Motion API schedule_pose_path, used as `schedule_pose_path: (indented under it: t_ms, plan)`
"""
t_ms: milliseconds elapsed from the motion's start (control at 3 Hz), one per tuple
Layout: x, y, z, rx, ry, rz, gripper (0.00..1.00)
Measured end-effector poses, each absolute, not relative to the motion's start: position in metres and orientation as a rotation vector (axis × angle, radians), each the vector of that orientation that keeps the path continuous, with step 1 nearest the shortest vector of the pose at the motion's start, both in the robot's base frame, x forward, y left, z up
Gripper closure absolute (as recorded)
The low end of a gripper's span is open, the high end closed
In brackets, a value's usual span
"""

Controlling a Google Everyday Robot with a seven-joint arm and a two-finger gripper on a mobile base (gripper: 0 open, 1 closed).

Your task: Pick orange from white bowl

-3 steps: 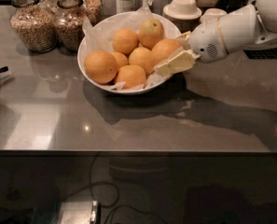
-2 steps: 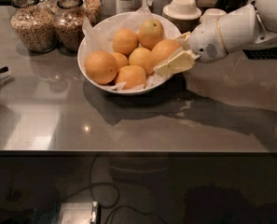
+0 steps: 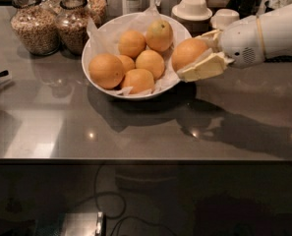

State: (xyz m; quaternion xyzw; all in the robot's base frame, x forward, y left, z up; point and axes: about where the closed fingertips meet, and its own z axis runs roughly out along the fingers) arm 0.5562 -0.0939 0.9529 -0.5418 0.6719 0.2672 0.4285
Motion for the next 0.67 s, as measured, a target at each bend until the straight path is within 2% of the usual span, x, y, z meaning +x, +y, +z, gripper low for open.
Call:
schedule_pose_path:
  t_ms: [333, 667]
  plan:
    - [0.5443, -0.1268, 0.9614, -1.317, 1.645, 0.623, 1.0]
    - [0.5442, -0.1266, 0.9613, -1.319, 1.645, 0.622, 1.0]
